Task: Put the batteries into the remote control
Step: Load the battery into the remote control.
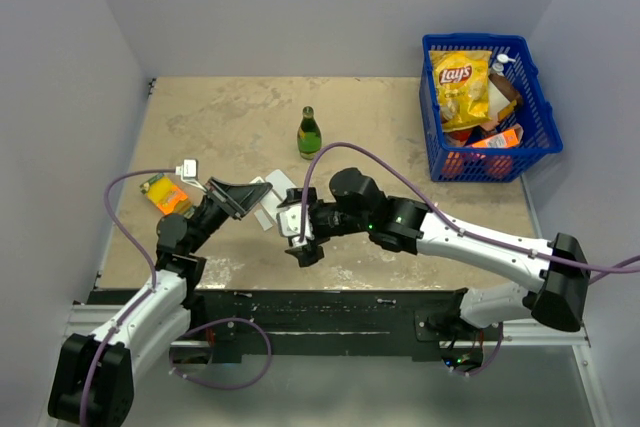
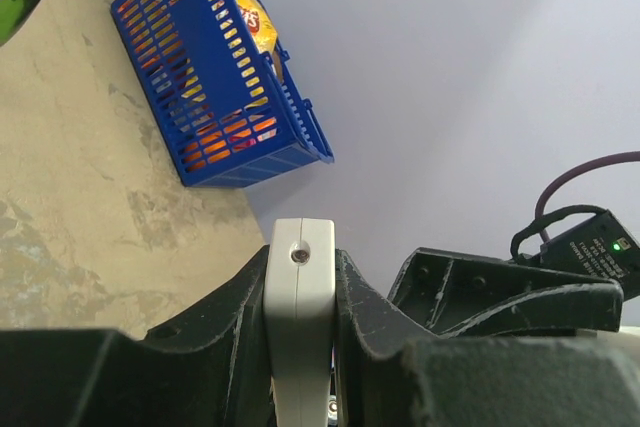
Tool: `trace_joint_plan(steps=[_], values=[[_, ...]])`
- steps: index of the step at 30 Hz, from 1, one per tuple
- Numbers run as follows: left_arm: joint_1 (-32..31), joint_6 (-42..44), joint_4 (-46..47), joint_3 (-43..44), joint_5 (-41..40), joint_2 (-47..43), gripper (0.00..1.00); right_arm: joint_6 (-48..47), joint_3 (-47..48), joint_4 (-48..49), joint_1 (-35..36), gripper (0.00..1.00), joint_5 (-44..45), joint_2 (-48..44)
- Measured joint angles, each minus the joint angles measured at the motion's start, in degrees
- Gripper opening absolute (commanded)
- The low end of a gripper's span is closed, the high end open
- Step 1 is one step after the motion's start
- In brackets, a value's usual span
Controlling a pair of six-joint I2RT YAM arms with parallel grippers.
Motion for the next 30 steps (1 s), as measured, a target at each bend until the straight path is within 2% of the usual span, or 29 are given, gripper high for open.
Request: trace_joint_plan(steps=[9, 30], values=[[0.00, 0.09, -2.45, 0.57, 0.37, -0.39, 0.00, -4.00, 1.88, -4.72, 1.33, 0.94, -0.33, 2.78], [0.00, 0.09, -3.69, 1.03, 0.61, -0.50, 0.00, -4.81, 2.69, -5.92, 1.44, 0.87, -1.49, 2.78]])
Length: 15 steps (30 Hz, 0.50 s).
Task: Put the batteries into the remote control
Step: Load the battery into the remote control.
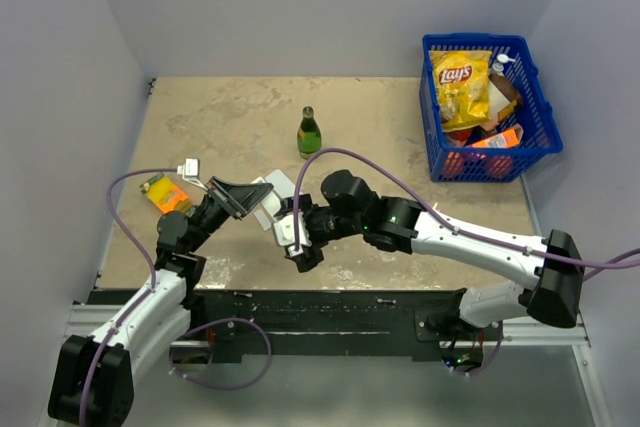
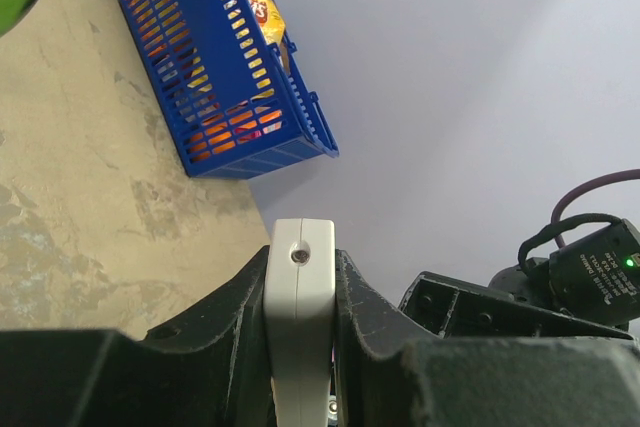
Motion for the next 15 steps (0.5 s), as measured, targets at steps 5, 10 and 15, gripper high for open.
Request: trace_joint_plan(steps=[5, 10, 15], values=[[0.00, 0.00, -0.22, 0.17, 0.00, -0.09, 0.00, 0.00, 0.26, -0.74, 0.00, 0.87, -0.07, 0.52], [0.00, 0.04, -0.70, 0.26, 0.07, -0.11, 0.00, -0.13, 0.26, -0.90, 0.00, 0.87, -0.02, 0.72], [0.00, 0.11, -1.16, 0.61, 0.20, -0.11, 0.00, -0.17, 0.35, -0.90, 0.00, 0.86, 0.00, 0.72]])
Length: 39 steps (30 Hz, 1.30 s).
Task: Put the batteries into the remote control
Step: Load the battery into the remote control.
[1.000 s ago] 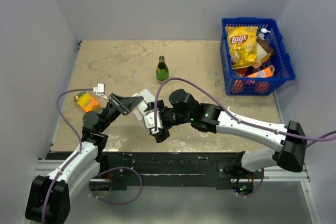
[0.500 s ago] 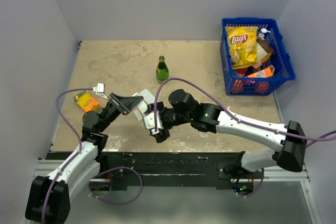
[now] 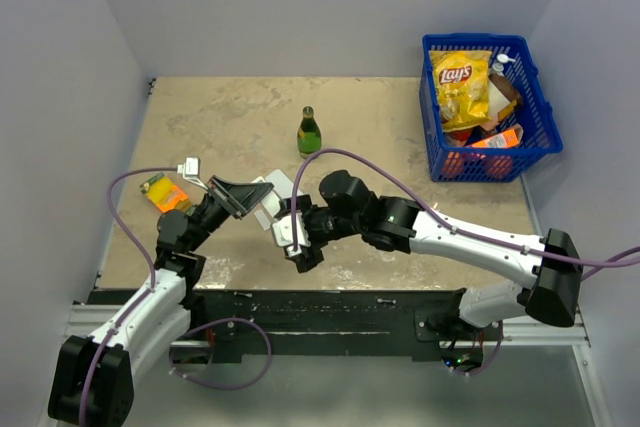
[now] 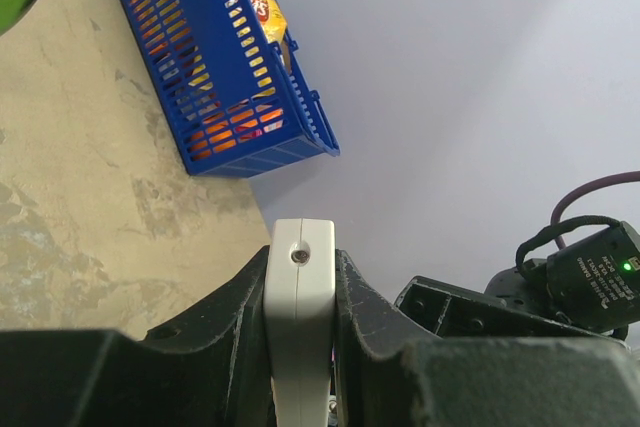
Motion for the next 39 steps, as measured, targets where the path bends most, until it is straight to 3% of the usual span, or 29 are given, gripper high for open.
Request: trace_joint_plan(steps=[16, 39], values=[[0.00, -0.68, -0.15, 0.20, -0.98, -0.55, 0.00, 0.02, 0.35, 0.24, 0.00, 0.84, -0.44, 0.52], [0.28, -7.23, -0.09, -2.08, -4.31, -5.86, 0.00, 1.29, -6.25, 11.56, -0.04, 0.83, -1.68, -2.27]])
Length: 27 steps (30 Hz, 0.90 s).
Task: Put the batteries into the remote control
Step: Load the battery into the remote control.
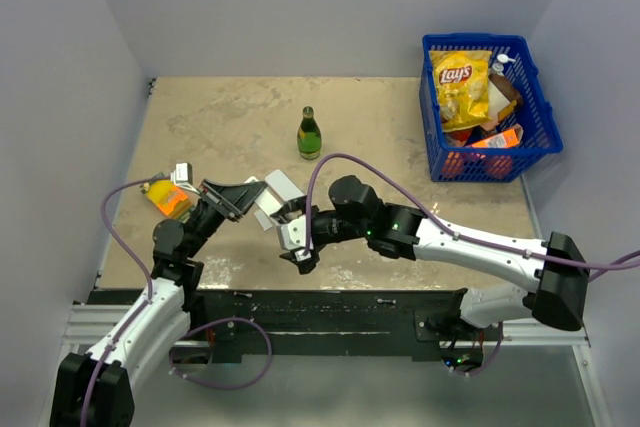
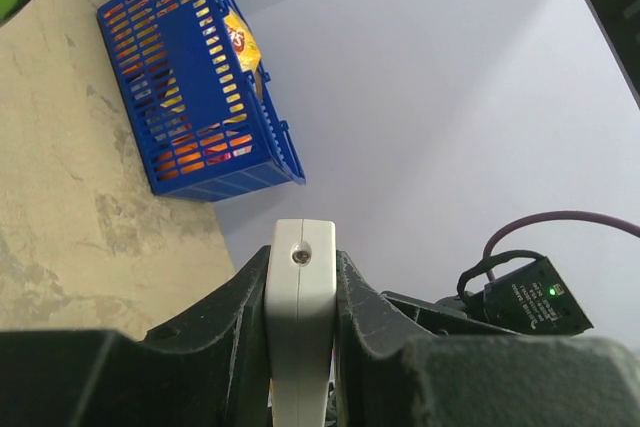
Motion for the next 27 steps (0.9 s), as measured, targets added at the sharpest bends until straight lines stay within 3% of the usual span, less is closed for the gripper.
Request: trace_joint_plan(steps=[15, 27], values=[[0.92, -2.60, -4.98, -0.39, -4.07, -4.04, 0.00, 0.87, -0.61, 4.85, -0.39, 0.84, -1.38, 1.81], [3.41, -11.50, -9.44, -3.28, -5.55, -4.20, 0.00, 0.96, -1.97, 8.63, -0.70, 0.84, -1.20, 4.87]])
